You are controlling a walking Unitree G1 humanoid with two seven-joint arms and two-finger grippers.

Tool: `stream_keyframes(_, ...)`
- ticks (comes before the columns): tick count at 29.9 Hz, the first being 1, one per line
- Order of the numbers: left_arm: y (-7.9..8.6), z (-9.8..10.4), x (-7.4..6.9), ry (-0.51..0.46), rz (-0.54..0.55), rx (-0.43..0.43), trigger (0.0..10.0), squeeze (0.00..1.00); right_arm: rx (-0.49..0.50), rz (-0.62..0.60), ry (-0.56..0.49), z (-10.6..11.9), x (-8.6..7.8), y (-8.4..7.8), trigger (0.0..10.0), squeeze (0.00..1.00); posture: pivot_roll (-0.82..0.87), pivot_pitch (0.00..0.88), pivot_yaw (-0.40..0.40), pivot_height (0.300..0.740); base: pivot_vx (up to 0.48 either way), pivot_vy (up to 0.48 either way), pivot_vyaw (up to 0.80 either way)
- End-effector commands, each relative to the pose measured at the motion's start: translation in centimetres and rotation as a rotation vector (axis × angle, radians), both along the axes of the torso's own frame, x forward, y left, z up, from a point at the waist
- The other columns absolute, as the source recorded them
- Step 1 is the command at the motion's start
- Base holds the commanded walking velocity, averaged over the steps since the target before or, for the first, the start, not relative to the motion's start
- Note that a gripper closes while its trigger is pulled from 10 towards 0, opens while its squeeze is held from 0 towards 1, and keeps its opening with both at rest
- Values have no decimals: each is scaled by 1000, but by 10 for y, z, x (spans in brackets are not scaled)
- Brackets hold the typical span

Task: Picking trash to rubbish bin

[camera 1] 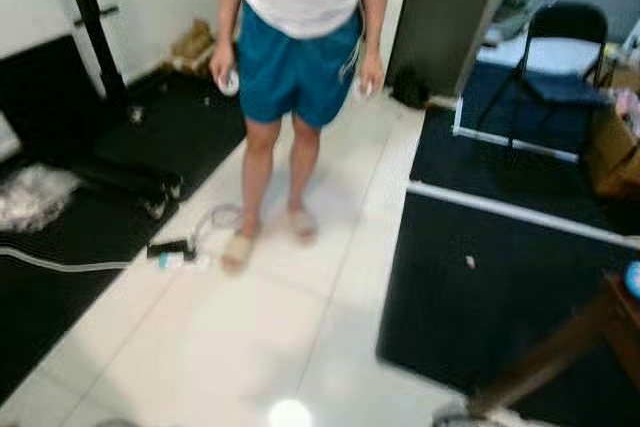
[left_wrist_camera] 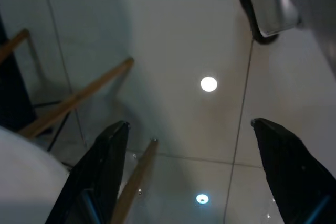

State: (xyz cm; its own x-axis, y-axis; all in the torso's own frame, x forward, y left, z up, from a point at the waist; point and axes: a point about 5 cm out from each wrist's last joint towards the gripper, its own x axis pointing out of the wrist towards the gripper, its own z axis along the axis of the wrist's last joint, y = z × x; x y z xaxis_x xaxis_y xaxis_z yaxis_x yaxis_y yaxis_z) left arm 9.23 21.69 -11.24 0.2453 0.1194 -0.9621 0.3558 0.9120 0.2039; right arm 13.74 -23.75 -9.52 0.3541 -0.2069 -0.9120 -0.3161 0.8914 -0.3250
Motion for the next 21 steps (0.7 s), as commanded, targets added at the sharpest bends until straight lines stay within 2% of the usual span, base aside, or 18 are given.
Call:
stream_keyframes(1,-2,-1,-3,14,2,-3,10000,0,15,-14,29,-4,-9,3,10000,0,16,56,-43,740,266,0,0)
stream_keyframes(4,-1,-1,-5,16,9,1,10000,0,14,-11,30,-4,-9,4,10000,0,16,56,-43,740,0,0,0)
stream_keyframes(13,0,-2,-8,18,20,1,10000,0,32,-23,27,-4,-5,9,10000,0,19,55,-37,740,0,0,-792)
stream_keyframes(21,3,-1,-9,19,21,6,10000,0,29,-34,32,-3,-7,2,10000,0,22,53,-31,740,0,0,-797)
